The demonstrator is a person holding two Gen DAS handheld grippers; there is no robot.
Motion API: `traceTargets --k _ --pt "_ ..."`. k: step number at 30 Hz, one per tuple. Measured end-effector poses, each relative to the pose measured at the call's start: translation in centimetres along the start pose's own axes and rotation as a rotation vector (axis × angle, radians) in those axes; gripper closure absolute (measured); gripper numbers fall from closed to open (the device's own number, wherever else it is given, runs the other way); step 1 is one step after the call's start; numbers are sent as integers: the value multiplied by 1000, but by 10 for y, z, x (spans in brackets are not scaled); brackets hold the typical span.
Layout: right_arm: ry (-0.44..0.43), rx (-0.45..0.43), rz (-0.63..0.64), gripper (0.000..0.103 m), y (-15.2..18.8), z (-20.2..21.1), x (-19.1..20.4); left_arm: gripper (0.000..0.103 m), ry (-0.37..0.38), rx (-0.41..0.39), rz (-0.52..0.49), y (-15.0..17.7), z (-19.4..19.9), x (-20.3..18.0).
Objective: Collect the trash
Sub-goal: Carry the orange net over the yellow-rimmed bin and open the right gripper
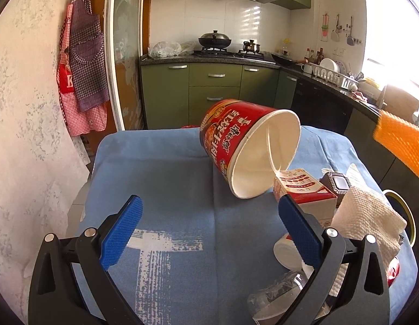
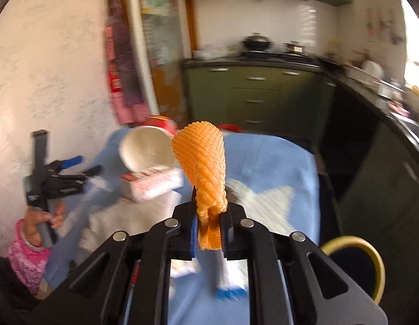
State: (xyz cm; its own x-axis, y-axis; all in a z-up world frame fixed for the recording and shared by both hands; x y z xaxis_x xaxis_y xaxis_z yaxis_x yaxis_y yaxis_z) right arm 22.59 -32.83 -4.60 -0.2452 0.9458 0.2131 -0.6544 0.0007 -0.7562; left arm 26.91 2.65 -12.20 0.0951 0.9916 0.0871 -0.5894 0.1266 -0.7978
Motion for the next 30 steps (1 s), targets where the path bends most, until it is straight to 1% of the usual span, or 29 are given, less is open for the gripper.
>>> traceTargets --k 1,2,3,5,7,8,10,11,12,13,14,15,16,17,19,21,23,26,28,30 --pt "49 3 -28 90 7 5 -19 4 5 -3 -2 0 1 -1" --pt "124 12 -71 89 18 11 -46 4 11 -6 -5 -1 3 -3" --pt "168 22 -95 88 25 13 -63 4 17 -10 -10 -1 4 -6" --pt "304 55 -181 86 49 18 -113 4 25 -19 -18 -3 7 -10" --pt "406 86 -240 86 70 22 -153 4 35 -31 -26 -5 10 -13" --pt "444 104 -282 86 82 23 -173 4 38 -37 -30 -6 12 -15" --pt "484 141 -346 86 101 18 -201 4 45 -46 -39 -8 16 -18" --pt "513 157 -370 85 109 16 -213 4 48 -49 -44 -8 17 -20" --pt "564 182 -391 84 121 14 -230 4 51 -51 -48 -9 19 -21" --pt "589 199 -403 84 126 10 -240 4 56 -56 -55 -10 20 -24" --pt "602 216 -415 78 130 5 -248 4 63 -60 -61 -11 23 -26" --pt "609 228 -429 59 133 0 -256 4 69 -65 -68 -12 25 -29" --pt "619 227 -441 49 134 -4 -261 4 73 -67 -74 -13 27 -31" --pt "637 221 -448 43 135 -7 -267 4 83 -71 -82 -15 29 -35" --pt "651 216 -451 43 134 -11 -272 4 106 -76 -99 -16 35 -42" --pt "630 189 -462 43 130 -11 -270 4 131 -82 -126 -18 41 -52" --pt "628 163 -456 43 126 -7 -268 4 179 -89 -166 -19 50 -66" --pt "615 139 -447 40 127 2 -254 4 285 -88 -226 -20 61 -92" --pt "592 129 -447 39 131 9 -243 4 378 -69 -268 -19 66 -111" --pt "574 124 -446 39 135 14 -239 4 444 -40 -309 -17 67 -127"
Point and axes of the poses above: each gripper's, at about its wrist camera, not at the fingertips, and z roughly against the way its jaws point, x to its left, y to its underside, the point moved 9 cm from there along -z, roughly the way its jaws point, and after that the axes turned 9 degrees about -z, right-handed, at the moved point
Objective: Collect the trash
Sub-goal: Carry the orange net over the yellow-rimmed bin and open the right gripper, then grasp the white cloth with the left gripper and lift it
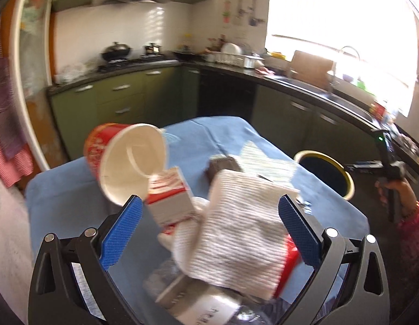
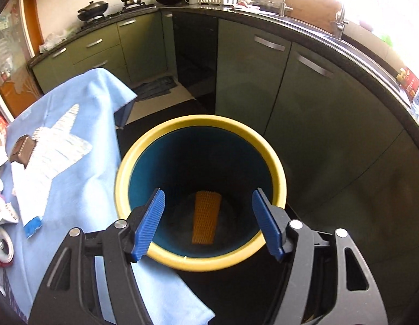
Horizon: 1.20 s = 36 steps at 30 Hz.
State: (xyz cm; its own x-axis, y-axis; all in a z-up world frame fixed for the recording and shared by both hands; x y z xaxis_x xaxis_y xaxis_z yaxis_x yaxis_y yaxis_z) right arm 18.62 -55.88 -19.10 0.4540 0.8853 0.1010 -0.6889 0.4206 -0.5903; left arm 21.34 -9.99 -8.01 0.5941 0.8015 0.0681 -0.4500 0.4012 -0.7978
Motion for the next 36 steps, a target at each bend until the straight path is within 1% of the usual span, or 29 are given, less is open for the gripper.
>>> traceTargets --k 5,8,10,12,13,14,16,19,21,22,24,26,27,29,32,36 --pt "-38 2 3 37 12 5 4 4 38 80 -111 1 -22 -23" --pt "-55 5 3 37 17 7 7 5 71 135 -150 8 -34 -33" --pt "-62 4 3 37 19 8 8 10 94 168 -147 15 -43 -36" --pt "-71 4 5 37 20 8 10 20 118 201 -136 22 -47 -41" --pt "-75 4 6 37 21 8 11 23 127 209 -134 26 -50 -41" --pt "-78 3 7 37 21 9 12 28 132 214 -130 28 -51 -41" --pt "-83 1 7 37 21 9 12 33 133 212 -126 29 -50 -41" --pt "-87 -4 9 37 21 11 13 46 133 207 -112 30 -46 -40" --pt "-91 -6 10 37 21 12 15 66 125 204 -103 29 -43 -38" --pt "-93 -9 11 37 21 13 15 70 124 199 -99 29 -41 -37" --pt "-95 -14 15 37 22 16 16 88 123 188 -94 27 -35 -36" --pt "-100 -17 17 37 21 18 17 96 119 168 -97 23 -28 -36" --pt "-102 -18 17 37 21 18 18 99 112 157 -100 21 -25 -36" --pt "-106 -22 20 37 21 20 19 100 98 131 -117 15 -17 -38" --pt "-112 -25 24 37 20 22 20 100 88 94 -127 2 -3 -40" --pt "-119 -32 26 37 20 26 21 100 78 48 -142 -23 20 -42"
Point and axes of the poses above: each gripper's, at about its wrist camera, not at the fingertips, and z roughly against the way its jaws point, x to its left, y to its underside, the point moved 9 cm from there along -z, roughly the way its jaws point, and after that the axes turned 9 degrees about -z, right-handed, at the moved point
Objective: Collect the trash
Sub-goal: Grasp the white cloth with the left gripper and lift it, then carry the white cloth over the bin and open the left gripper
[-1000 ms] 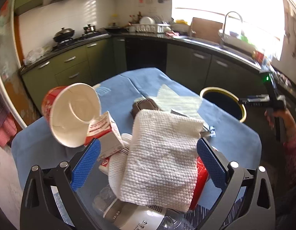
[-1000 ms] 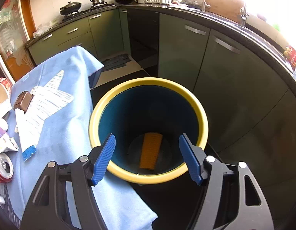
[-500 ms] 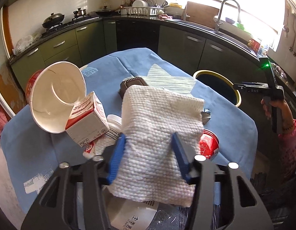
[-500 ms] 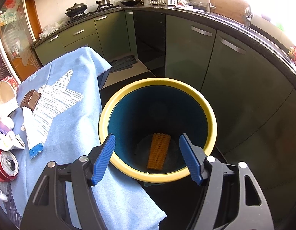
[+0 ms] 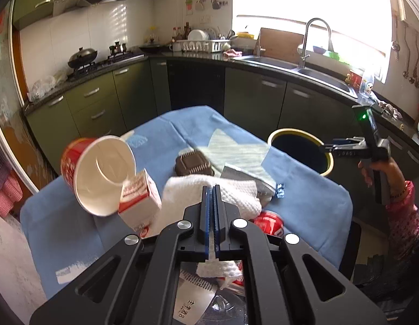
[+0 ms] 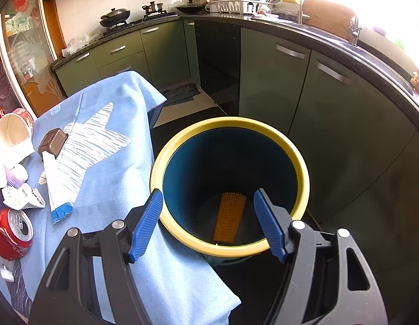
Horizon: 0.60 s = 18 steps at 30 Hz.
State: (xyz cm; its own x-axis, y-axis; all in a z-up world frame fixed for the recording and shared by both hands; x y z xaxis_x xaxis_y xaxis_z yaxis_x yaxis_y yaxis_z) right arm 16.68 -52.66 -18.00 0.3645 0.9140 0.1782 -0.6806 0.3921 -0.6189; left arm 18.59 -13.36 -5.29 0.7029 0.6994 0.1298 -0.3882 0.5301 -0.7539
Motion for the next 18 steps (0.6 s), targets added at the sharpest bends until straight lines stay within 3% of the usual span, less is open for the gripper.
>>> traceTargets --k 9,18 --pt "-13 -27 -9 37 -2 13 -4 100 -3 -64 -70 -58 33 -15" --pt "-3 -76 -53 37 -6 34 -33 100 94 -119 -173 -134 24 -78"
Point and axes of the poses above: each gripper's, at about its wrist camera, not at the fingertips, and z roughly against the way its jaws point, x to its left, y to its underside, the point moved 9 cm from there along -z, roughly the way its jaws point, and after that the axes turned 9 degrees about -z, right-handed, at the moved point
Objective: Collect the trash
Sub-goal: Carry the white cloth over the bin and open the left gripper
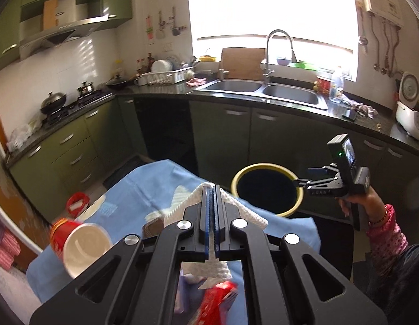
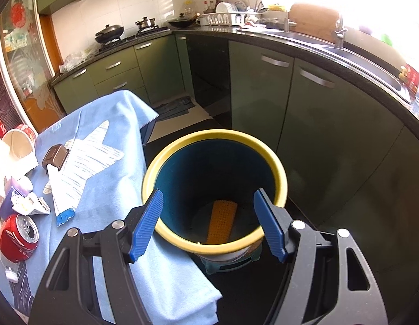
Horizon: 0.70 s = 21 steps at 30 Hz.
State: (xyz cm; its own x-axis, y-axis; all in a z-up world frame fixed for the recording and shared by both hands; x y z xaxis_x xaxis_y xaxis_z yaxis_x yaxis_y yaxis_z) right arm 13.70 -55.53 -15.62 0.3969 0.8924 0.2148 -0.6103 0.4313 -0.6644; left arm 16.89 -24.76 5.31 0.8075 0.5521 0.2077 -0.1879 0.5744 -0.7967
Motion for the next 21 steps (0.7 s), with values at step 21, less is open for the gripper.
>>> traceTargets --k 21 --pt "50 -37 -171 35 7 22 -107 80 248 185 -95 -83 -259 -151"
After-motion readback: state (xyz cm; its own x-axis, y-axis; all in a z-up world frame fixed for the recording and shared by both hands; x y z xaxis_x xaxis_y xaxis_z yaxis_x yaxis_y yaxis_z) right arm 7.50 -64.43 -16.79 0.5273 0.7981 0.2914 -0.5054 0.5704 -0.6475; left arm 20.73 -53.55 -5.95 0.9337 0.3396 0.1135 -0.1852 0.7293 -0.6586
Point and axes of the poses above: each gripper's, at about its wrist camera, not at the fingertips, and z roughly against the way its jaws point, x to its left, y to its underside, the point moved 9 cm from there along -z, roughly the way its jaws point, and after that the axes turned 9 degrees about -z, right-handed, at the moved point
